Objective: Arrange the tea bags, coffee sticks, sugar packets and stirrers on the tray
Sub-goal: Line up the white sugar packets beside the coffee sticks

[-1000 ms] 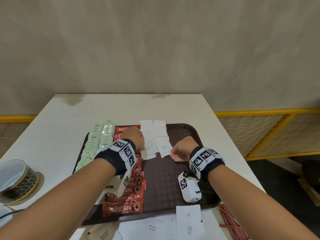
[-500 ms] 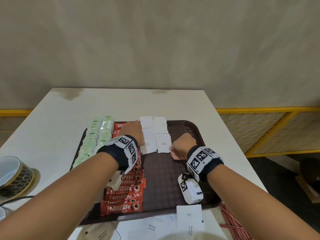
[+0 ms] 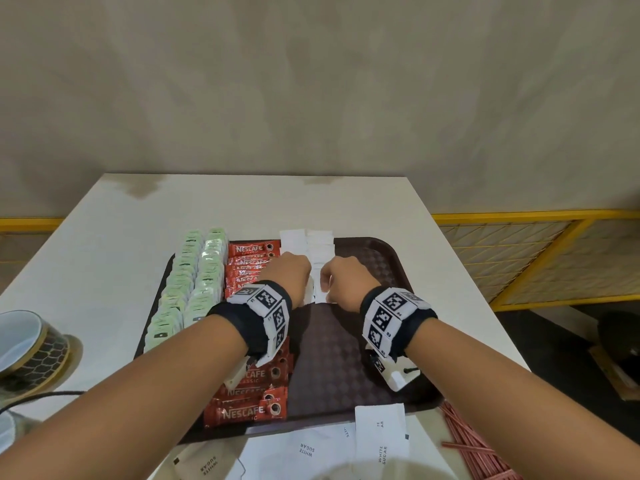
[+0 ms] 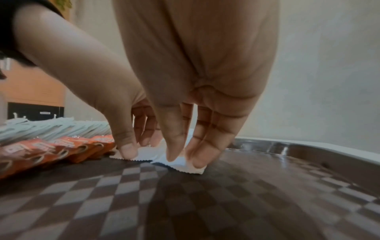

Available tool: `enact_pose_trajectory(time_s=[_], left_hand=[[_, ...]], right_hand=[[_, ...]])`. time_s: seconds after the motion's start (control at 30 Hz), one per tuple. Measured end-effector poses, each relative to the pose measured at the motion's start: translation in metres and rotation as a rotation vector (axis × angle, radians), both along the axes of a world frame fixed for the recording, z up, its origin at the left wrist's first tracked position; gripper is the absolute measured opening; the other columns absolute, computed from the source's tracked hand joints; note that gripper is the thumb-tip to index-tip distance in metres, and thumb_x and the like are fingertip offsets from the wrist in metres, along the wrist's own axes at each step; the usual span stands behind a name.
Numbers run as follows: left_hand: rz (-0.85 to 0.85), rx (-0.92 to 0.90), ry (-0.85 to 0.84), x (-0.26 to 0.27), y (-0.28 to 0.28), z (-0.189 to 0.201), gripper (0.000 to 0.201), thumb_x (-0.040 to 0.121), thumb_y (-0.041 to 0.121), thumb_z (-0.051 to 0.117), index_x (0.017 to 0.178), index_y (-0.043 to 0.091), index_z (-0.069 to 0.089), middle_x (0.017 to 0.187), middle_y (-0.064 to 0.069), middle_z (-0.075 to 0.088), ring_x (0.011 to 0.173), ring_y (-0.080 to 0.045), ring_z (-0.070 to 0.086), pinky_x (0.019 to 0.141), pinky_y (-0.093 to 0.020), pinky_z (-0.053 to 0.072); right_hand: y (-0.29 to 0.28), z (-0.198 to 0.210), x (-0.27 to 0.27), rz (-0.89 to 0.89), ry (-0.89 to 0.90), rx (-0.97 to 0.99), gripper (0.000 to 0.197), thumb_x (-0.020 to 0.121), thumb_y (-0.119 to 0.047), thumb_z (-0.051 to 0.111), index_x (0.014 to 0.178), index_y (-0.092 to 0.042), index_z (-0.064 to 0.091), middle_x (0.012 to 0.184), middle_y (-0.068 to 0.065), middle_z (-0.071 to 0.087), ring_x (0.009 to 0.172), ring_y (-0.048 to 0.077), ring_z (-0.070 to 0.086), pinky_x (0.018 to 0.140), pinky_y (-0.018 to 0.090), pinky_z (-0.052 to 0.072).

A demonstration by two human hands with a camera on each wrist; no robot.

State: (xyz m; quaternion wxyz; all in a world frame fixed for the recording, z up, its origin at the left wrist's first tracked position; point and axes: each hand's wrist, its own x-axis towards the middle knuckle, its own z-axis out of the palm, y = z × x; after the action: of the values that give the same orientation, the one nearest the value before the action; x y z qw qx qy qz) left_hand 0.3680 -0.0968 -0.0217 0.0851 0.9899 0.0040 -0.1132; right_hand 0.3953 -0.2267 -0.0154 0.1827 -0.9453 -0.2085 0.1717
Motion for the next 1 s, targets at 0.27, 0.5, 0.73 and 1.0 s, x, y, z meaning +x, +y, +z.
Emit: enact_pose_trajectory(time_s=[0.27, 0.5, 0.73, 1.0], left_hand=[[-0.053, 0.033, -0.010, 0.004, 0.000, -0.003, 0.024, 0.081, -0.001, 0.067, 0.104, 0.006, 0.065, 0.109, -0.014, 0.064, 0.100, -0.030, 0.062, 0.085, -0.034, 0.052], [-0.073, -0.005, -0.055, -0.005, 0.000, 0.010, 0.025, 0.078, 0.004, 0.071, 0.102, 0.008, 0.063, 0.108, -0.012, 0.063, 0.098, -0.029, 0.061, 0.081, -0.033, 0.050], [-0.198, -0.235, -0.050, -0.104, -0.005, 0.070, 0.024, 0.077, 0.031, 0.077, 0.093, 0.024, 0.062, 0.083, 0.011, 0.059, 0.076, -0.008, 0.055, 0.060, -0.023, 0.039], [-0.432, -0.086, 0.217, -0.246, -0.037, -0.003, 0.060, 0.088, 0.044, 0.059, 0.141, 0.034, 0.031, 0.148, 0.002, 0.031, 0.134, -0.019, 0.036, 0.101, -0.039, 0.045]], right_hand=[[-0.003, 0.000, 0.006, 0.023, 0.004, -0.034, 0.020, 0.084, 0.006, 0.056, 0.077, -0.013, 0.058, 0.102, 0.019, 0.067, 0.094, 0.036, 0.064, 0.084, 0.038, 0.054], [-0.007, 0.011, 0.006, 0.072, -0.021, -0.032, 0.010, 0.085, 0.000, 0.063, 0.083, -0.009, 0.067, 0.091, 0.009, 0.067, 0.085, 0.026, 0.065, 0.066, 0.024, 0.049], [-0.073, 0.058, -0.074, 0.180, 0.058, 0.060, 0.018, 0.084, -0.034, 0.072, 0.085, -0.017, 0.067, 0.081, -0.004, 0.066, 0.075, 0.010, 0.061, 0.064, 0.020, 0.043], [-0.121, 0.013, -0.209, 0.331, 0.094, -0.299, 0.076, 0.093, -0.055, 0.050, 0.154, -0.026, 0.014, 0.163, 0.001, -0.012, 0.151, 0.020, 0.000, 0.118, 0.035, 0.020]])
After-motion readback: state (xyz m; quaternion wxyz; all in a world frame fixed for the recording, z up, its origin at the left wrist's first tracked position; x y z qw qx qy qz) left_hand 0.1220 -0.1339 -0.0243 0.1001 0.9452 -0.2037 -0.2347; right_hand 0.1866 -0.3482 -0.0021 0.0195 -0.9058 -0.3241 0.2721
